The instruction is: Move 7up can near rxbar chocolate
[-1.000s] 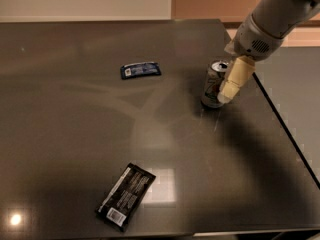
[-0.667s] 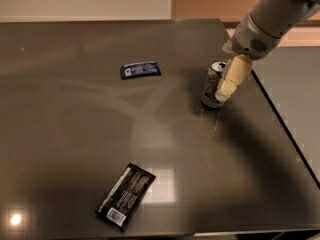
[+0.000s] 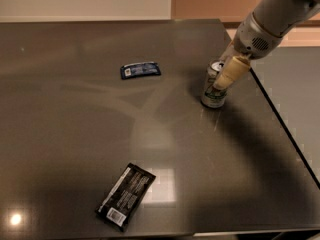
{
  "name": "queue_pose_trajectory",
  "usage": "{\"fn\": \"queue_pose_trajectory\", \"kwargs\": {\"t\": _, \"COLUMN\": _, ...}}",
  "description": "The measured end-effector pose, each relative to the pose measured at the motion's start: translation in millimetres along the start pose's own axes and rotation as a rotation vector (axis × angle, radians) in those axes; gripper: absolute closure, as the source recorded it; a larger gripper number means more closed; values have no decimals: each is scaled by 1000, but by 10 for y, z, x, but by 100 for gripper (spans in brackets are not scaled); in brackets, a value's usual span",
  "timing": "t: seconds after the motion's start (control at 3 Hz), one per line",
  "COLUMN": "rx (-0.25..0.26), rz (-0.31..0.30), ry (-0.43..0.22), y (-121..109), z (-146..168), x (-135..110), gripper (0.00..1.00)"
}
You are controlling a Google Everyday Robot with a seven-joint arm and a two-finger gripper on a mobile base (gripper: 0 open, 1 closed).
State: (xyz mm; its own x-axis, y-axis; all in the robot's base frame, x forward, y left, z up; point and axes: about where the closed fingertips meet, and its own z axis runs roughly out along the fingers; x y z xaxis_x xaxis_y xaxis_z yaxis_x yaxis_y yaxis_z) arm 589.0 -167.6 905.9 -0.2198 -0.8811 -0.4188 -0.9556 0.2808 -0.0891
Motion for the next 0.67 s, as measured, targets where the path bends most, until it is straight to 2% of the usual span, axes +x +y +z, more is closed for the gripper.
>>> {"fn": "queue_pose_trajectory", "kwargs": {"t": 0.33, "rx": -12, "rz": -3, "ry": 2, "y": 64, "z": 5, "x": 14, "gripper": 64}}
{"fn": "queue_pose_trajectory", "kwargs": {"t": 0.67, "rx": -34, "rz": -50, "ry": -9, "y": 259, "z": -56, "x": -83, "gripper": 87}}
